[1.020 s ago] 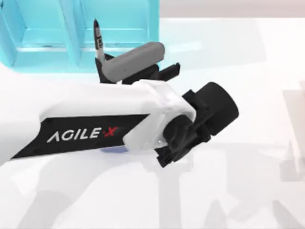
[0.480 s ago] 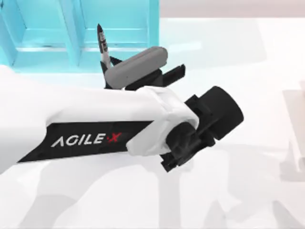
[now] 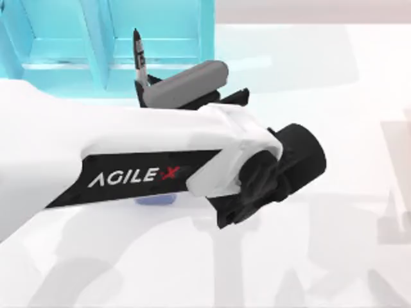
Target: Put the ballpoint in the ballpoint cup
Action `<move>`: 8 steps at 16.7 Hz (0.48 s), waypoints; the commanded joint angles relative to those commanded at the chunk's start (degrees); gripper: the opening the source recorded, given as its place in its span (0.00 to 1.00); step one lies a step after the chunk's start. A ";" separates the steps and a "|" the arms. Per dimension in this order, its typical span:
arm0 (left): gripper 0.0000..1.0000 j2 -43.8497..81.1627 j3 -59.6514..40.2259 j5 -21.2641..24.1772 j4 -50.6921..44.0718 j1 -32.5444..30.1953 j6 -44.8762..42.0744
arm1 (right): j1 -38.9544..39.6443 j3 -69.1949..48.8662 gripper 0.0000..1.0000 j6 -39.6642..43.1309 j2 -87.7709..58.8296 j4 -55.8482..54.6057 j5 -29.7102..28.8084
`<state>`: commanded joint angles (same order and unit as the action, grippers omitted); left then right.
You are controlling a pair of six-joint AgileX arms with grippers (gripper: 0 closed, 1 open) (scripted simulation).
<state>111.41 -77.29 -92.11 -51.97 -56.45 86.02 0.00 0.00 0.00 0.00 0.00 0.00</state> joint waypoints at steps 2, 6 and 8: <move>0.00 0.22 -0.38 -0.10 -1.33 0.05 1.07 | 0.00 0.00 1.00 0.00 0.00 0.00 0.00; 0.08 0.22 -0.38 -0.10 -1.33 0.05 1.07 | 0.00 0.00 1.00 0.00 0.00 0.00 0.00; 0.23 0.22 -0.38 -0.10 -1.33 0.05 1.07 | 0.00 0.00 1.00 0.00 0.00 0.00 0.00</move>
<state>111.63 -77.67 -92.22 -53.30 -56.40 87.09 0.00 0.00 0.00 0.00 0.00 0.00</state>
